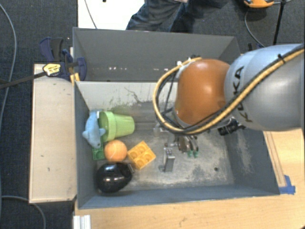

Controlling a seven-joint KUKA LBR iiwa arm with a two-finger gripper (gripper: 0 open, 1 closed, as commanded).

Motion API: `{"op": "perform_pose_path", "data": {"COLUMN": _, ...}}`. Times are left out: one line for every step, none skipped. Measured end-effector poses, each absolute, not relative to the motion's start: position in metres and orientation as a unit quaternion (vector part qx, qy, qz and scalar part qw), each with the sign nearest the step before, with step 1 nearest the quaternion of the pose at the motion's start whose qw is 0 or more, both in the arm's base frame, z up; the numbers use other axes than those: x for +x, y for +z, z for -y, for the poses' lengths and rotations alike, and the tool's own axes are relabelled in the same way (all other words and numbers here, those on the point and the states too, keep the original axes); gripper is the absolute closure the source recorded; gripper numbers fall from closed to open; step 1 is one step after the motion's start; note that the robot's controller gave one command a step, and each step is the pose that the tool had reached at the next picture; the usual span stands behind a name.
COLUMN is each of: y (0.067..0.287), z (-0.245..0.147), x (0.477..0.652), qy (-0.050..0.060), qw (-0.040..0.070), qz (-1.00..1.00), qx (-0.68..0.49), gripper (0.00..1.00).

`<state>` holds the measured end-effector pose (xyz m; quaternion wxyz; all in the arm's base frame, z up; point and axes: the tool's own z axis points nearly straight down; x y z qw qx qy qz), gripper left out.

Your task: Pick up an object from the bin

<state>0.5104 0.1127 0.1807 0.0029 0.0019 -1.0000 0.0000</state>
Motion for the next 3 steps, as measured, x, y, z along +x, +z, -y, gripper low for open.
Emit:
{"op": "perform_pose_path", "data": {"y": 0.185, "z": -0.112, "x": 0.512, "qy": -0.001, "qw": -0.001, "qz": 1.000, "qx": 0.000, "gripper": 0.00}}
{"op": "perform_pose_path", "data": {"y": 0.143, "z": -0.143, "x": 0.534, "qy": -0.001, "qw": -0.003, "qz": 1.000, "qx": 0.013, "gripper": 0.00}}
{"op": "perform_pose_path", "data": {"y": 0.111, "z": -0.148, "x": 0.529, "qy": -0.003, "qw": 0.000, "qz": 1.000, "qx": -0.007, "gripper": 0.00}}
